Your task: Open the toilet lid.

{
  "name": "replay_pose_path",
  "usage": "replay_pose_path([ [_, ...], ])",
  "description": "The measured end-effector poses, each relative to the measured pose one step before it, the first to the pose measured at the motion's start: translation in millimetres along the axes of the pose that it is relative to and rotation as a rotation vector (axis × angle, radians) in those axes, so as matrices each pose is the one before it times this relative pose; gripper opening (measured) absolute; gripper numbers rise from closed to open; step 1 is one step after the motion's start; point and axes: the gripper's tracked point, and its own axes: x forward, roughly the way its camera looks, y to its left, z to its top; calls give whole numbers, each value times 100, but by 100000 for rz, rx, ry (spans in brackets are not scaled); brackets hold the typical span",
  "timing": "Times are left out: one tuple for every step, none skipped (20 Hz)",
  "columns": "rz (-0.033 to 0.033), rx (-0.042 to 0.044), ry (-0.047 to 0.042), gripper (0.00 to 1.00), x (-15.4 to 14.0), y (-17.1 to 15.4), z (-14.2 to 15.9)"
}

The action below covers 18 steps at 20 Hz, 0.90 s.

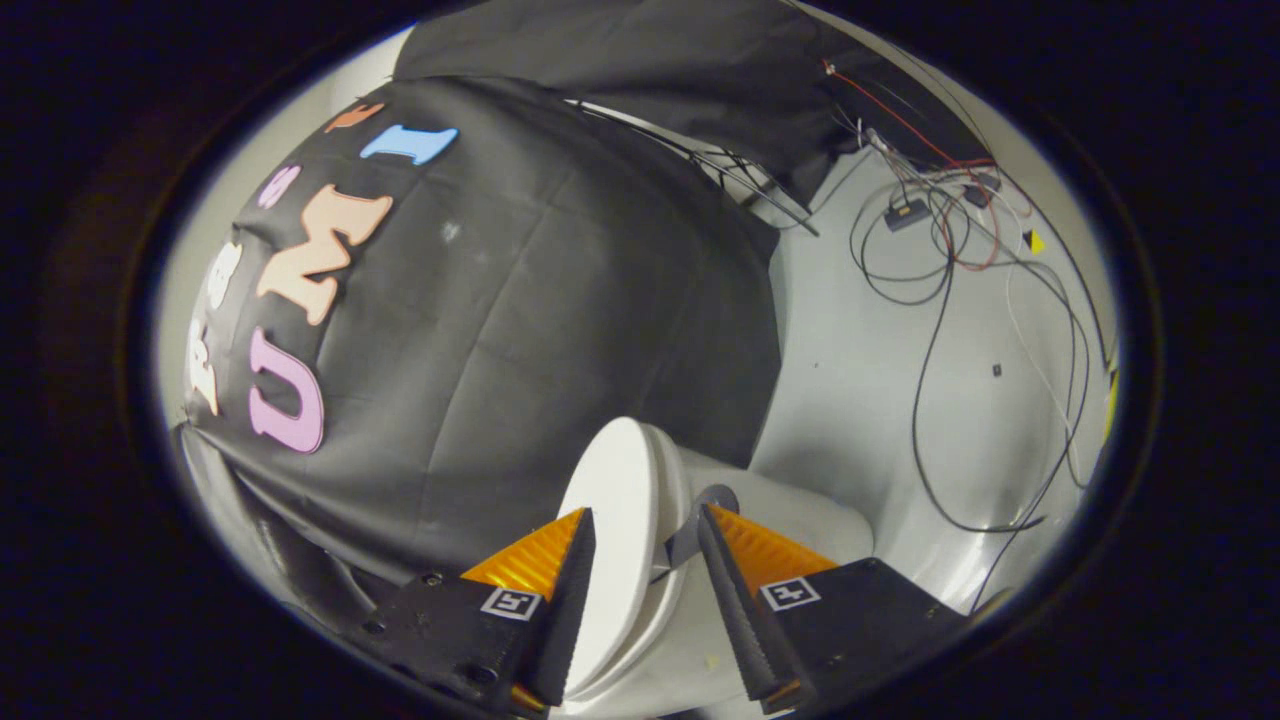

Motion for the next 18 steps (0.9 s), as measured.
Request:
replay_pose_path([
  [-115,138,1398,65,306,-364,-352],
  [1568,327,-1231,65,-69,199,113],
  [-105,79,-644,64,-62,-65,84],
  [171,-314,-1704,62,-29,62,75],
  [-877,-469,-1999,62,-204,-200,336],
  [-997,33,-1814,62,-169,-386,300],
  [-707,656,-1414,62,-213,-367,181],
  [-608,970,-1120,62,-176,-111,21],
  [-651,1354,-254,62,77,-329,104],
  [-264,1566,170,62,139,-319,-131],
  [247,1258,1193,62,315,-207,-173],
  [390,1121,1294,62,436,-117,-134],
  [698,1273,1593,62,500,80,-29],
  [22,717,1726,55,784,397,-53],
  [-1688,-371,1271,50,396,-192,-97],
  [-706,-58,893,43,187,-239,18],
  [-43,585,560,36,73,-148,185],
  [520,1472,1036,30,-16,-176,197],
])
